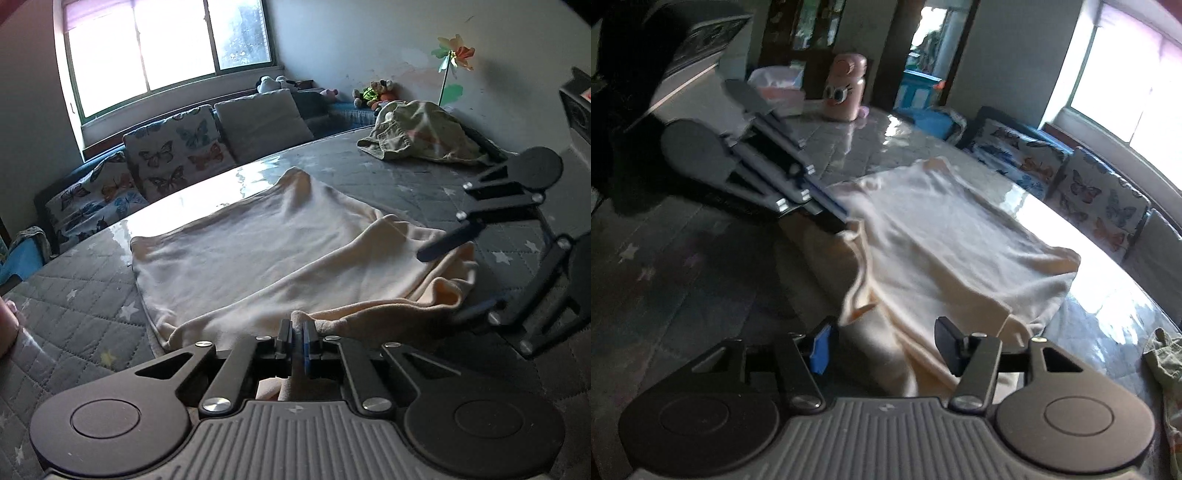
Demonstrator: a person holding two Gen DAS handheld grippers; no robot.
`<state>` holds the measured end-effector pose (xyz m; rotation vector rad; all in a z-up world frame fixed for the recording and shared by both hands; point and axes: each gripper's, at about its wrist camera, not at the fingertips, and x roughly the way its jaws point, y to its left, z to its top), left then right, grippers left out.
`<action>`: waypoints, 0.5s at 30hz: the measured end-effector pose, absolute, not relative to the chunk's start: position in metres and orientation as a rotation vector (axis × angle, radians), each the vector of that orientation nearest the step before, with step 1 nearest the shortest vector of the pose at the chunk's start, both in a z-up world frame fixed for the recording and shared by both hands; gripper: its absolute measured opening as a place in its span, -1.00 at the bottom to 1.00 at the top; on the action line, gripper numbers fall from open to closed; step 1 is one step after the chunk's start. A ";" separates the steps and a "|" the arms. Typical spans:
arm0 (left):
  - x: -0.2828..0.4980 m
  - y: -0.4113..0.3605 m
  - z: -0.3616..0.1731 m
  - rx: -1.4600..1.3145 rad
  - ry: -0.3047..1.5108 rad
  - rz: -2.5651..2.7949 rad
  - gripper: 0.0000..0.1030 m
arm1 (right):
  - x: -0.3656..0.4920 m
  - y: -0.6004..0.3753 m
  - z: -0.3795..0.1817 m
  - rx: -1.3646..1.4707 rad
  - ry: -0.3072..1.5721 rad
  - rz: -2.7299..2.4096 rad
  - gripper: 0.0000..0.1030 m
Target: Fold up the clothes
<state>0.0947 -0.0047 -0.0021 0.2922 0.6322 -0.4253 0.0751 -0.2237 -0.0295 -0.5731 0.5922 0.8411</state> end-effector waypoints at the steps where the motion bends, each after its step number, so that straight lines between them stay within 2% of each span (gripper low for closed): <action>1: 0.096 -0.004 -0.002 0.288 0.635 -0.425 -0.88 | 0.076 -0.224 -0.030 -0.569 0.595 0.839 0.13; 7: 0.103 0.001 -0.006 0.261 0.658 -0.426 -0.88 | 0.082 -0.226 -0.033 -0.544 0.615 0.826 0.05; 8: 0.103 0.002 -0.005 0.257 0.660 -0.427 -0.88 | 0.083 -0.227 -0.033 -0.540 0.618 0.824 -0.08; 9: 0.101 0.003 -0.004 0.255 0.657 -0.428 -0.84 | 0.084 -0.227 -0.033 -0.536 0.621 0.822 -0.29; 12: 0.091 0.008 0.003 0.260 0.632 -0.433 -0.78 | 0.089 -0.229 -0.032 -0.497 0.638 0.819 -0.59; 13: 0.085 0.010 0.006 0.263 0.619 -0.438 -0.74 | 0.092 -0.230 -0.030 -0.475 0.644 0.819 -0.63; 14: 0.079 0.011 0.008 0.274 0.606 -0.448 -0.61 | 0.093 -0.231 -0.028 -0.462 0.646 0.817 -0.67; 15: 0.073 0.012 0.008 0.290 0.596 -0.457 -0.34 | 0.095 -0.232 -0.026 -0.448 0.648 0.816 -0.70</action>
